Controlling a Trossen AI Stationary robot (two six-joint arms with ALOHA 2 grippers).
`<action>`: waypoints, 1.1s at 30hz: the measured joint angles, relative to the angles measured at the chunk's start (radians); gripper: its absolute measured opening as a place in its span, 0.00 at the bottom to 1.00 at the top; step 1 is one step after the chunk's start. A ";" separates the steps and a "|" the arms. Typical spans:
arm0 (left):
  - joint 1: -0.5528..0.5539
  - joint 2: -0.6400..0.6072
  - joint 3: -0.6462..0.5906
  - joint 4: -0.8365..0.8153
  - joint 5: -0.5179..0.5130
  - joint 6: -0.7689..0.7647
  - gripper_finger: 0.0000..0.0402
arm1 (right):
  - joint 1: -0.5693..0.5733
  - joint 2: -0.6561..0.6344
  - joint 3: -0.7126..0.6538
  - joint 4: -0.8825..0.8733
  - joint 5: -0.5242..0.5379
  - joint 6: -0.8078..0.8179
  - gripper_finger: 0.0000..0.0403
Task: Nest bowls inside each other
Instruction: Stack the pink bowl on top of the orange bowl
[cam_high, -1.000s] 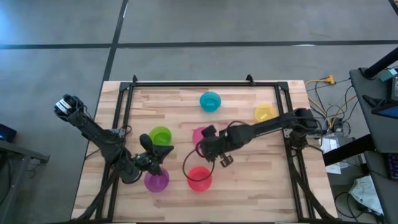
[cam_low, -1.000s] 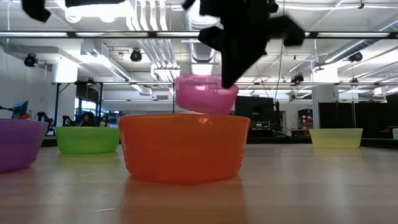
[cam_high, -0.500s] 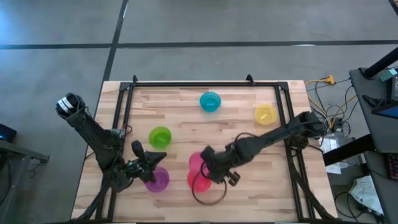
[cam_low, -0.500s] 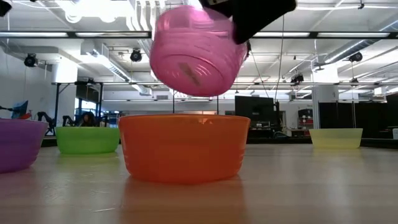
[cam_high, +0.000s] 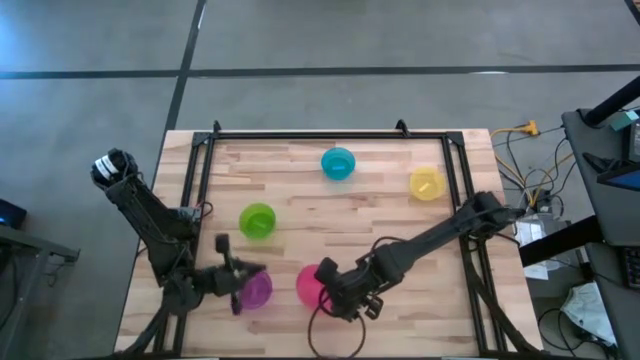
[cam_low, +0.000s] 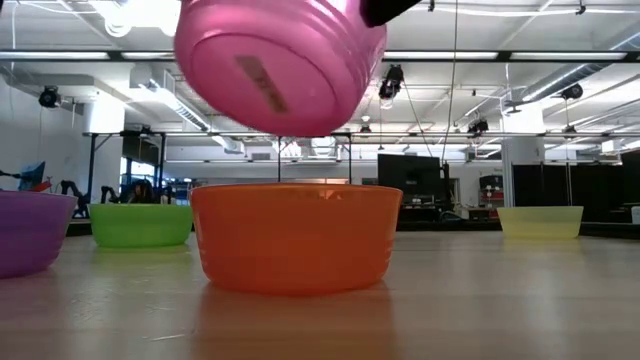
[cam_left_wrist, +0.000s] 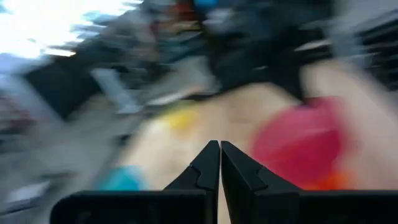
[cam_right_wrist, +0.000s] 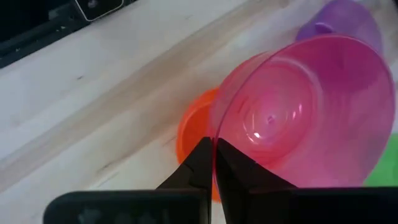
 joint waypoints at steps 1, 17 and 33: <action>0.000 0.000 0.002 -0.007 0.081 -0.037 0.00 | 0.001 0.025 0.036 -0.036 0.000 0.000 0.02; 0.000 0.085 0.069 -0.420 0.445 -0.810 0.00 | 0.006 0.300 0.385 -0.327 0.058 0.083 0.02; 0.000 0.157 0.139 -0.422 0.447 -0.808 0.00 | 0.067 0.289 0.306 -0.282 0.203 0.222 0.02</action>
